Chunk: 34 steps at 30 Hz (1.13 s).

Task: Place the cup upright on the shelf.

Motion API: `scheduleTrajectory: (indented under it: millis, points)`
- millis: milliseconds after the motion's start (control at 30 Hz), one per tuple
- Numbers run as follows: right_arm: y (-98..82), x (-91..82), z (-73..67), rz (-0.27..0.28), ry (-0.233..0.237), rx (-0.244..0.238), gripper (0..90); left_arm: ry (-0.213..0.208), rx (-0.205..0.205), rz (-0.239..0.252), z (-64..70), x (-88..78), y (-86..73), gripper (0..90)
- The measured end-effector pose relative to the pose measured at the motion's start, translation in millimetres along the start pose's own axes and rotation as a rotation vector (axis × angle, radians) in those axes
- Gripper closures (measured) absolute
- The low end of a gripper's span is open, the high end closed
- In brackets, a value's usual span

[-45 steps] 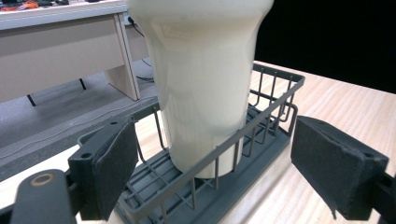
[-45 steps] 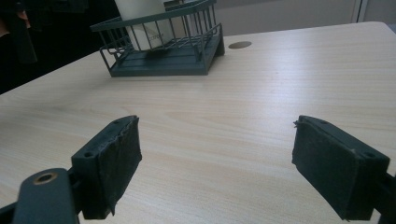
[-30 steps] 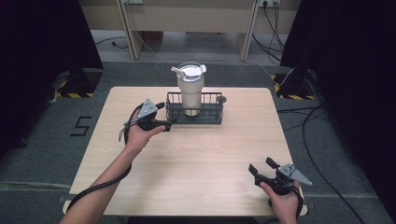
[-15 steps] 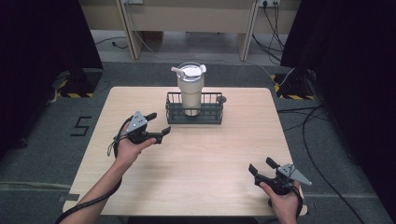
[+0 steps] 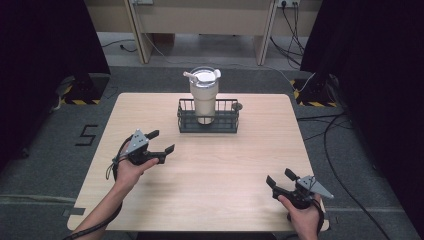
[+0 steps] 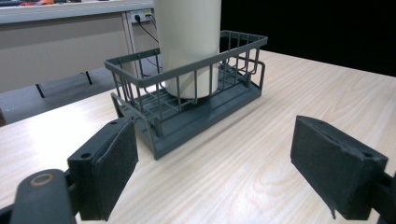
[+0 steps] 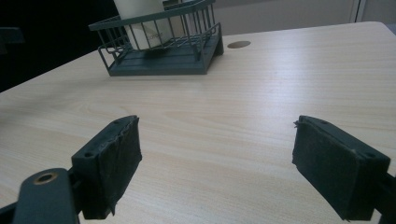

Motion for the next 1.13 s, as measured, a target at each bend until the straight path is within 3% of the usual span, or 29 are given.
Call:
scheduleTrajectory:
  millis: [300, 633, 867, 1133]
  points:
    - [-0.1, 0.1, -0.3, -0.001, 0.002, 0.002, 15.8, 0.023, -0.014, -0.009, -7.1, -16.7, -15.2, 14.4]
    - [-0.2, 0.2, -0.6, -0.002, 0.000, 0.005, 15.8, 0.053, -0.034, -0.039, -13.6, -31.8, -42.9, 14.4]
    - [-0.1, -0.5, -0.3, 0.001, -0.001, 0.006, 15.8, 0.071, -0.054, -0.039, -16.0, -39.7, -52.6, 14.4]
    - [-0.1, -0.6, -1.4, -0.001, -0.002, -0.013, 15.5, 0.062, -0.069, -0.026, -14.1, -41.4, -50.7, 14.4]
Point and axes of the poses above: each handheld gripper's, and its own axes: x roughly forward along the jaws, y roughly out of its top, z roughly to its right, the point moved 8 cm from there along x, roughly forward along the jaws, and after that the axes turned 10 degrees about y, right-handed, at the moved point
